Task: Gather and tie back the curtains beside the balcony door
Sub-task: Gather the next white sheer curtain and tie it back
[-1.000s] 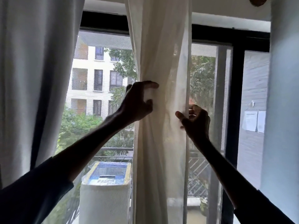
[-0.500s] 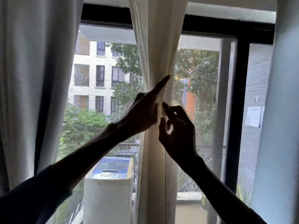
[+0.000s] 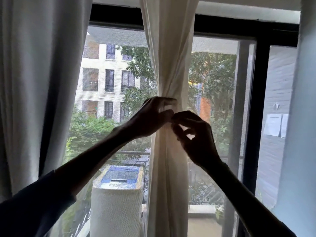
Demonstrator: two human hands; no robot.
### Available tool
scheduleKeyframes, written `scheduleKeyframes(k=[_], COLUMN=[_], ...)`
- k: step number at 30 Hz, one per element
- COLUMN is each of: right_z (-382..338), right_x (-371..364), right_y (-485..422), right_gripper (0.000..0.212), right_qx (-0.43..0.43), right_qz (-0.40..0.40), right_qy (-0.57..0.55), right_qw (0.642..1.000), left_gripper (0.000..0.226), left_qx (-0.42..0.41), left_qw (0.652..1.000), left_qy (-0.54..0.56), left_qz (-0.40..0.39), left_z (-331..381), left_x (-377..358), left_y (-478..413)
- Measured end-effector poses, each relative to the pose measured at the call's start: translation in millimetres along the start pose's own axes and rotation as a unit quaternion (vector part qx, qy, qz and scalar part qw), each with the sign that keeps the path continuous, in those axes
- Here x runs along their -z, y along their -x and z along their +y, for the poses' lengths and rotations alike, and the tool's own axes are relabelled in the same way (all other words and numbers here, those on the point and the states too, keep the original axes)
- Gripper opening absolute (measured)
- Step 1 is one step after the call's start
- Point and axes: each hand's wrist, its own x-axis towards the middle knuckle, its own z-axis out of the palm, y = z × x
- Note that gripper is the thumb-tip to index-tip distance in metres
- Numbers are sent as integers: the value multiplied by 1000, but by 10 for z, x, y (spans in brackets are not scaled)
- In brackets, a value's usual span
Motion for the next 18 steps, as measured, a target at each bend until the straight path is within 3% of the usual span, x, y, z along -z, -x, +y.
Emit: scheduleKeyframes(k=[2, 4, 6, 8, 9, 11, 13, 18], right_z=[112, 277, 422, 528, 569, 513, 440, 398], right_x=[97, 179, 219, 265, 282, 256, 174, -13], right_y=[-77, -202, -369, -491, -521, -520, -468, -299], right_gripper=[16, 37, 75, 99, 91, 51, 38, 43], right_qx=[-16, -79, -224, -318, -334, -327, -322, -329], right_qz=[44, 75, 39, -30, -62, -121, -143, -96], right_qy=[-15, -25, -100, -251, -324, -413, -456, -344], right_qw=[999, 994, 969, 914, 883, 841, 817, 874], left_gripper=[38, 35, 32, 36, 37, 38, 39, 40], left_qx=[-8, -35, -48, -34, -27, -16, -8, -8], left_qw=[999, 995, 989, 980, 971, 951, 942, 968], left_qy=[29, 38, 88, 180, 230, 307, 335, 247], left_qz=[38, 84, 108, 80, 58, 24, 16, 53], left_z=[9, 57, 81, 69, 52, -20, -114, -314], left_x=[-43, -79, -86, -64, -48, -25, -27, -58], left_y=[-4, 14, 25, 33, 36, 40, 35, 101])
